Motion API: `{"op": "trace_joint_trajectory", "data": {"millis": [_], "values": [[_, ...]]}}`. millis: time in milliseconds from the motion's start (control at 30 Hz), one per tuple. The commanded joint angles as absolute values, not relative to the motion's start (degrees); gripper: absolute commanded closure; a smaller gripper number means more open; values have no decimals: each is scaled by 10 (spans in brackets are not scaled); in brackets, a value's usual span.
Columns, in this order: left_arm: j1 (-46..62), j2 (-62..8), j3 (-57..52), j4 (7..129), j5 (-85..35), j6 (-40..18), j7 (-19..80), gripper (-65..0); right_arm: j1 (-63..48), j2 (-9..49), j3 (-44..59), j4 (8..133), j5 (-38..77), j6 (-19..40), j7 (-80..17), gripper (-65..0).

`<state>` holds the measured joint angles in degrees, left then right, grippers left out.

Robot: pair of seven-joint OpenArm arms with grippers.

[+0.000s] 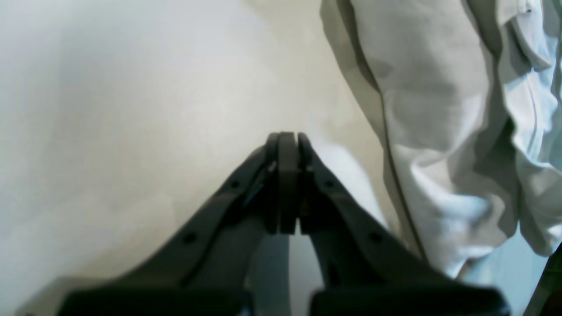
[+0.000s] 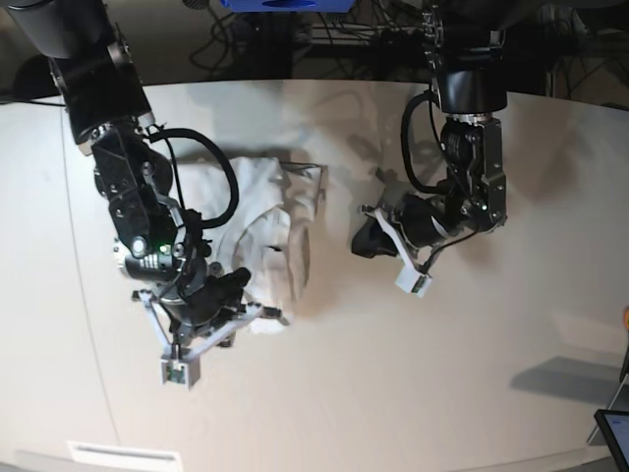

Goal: Fold the T-shirt properly
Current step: 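Press the folded bundle flat with the right gripper, withdraw the left gripper, then move the left gripper over the shirt and tuck its loose edge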

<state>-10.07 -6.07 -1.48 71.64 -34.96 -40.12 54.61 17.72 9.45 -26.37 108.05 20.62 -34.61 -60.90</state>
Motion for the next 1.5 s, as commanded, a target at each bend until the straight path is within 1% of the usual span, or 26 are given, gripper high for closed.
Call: {"op": "trace_joint_trajectory", "data": {"millis": [0, 67, 167, 333, 433, 600, 733, 900, 1067, 1167, 1233, 1333, 1467], "values": [[-105, -65, -16, 725, -344, -400, 553, 0, 172, 97, -262, 1091, 207, -360, -613, -36], [-104, -65, -16, 726, -344, -400, 553, 0, 151, 97, -261, 1094, 207, -379, -611, -36], [-103, -65, -16, 726, -344, -400, 553, 0, 102, 101, -250, 1109, 207, -400, -583, -36], [-102, -65, -9, 726, -342, -400, 553, 0, 17, 101, -190, 1131, 208, -400, -547, -36], [-102, -65, -9, 726, -341, -400, 553, 0, -11, 110, -177, 1132, 208, -400, -529, -36], [-105, -65, -9, 726, -341, -400, 553, 0, -37, 117, -176, 1130, 211, -400, -522, -36], [-107, -65, -9, 726, -341, -400, 552, 0, -50, 114, -182, 1115, 211, -400, -493, -36], [-107, -65, -9, 724, -341, -400, 552, 0, -54, 109, -202, 1082, 211, -400, -470, -36], [-104, -65, -7, 731, -342, -400, 553, 0, -53, 108, -210, 1085, 208, -400, -466, -36], [-90, -66, 19, 771, -341, -400, 553, 0, -49, 112, -207, 1114, 208, -400, -465, -36], [-73, -76, 35, 822, -341, -400, 553, 0, -41, 130, -206, 1136, 208, -400, -465, -36], [-49, -80, 55, 893, -341, -400, 553, 0, -29, 138, -204, 1140, 208, -400, -465, -36], [-7, -93, 63, 988, -341, -400, 548, 0, -34, 135, -160, 1139, 208, -400, -464, -36]]}}
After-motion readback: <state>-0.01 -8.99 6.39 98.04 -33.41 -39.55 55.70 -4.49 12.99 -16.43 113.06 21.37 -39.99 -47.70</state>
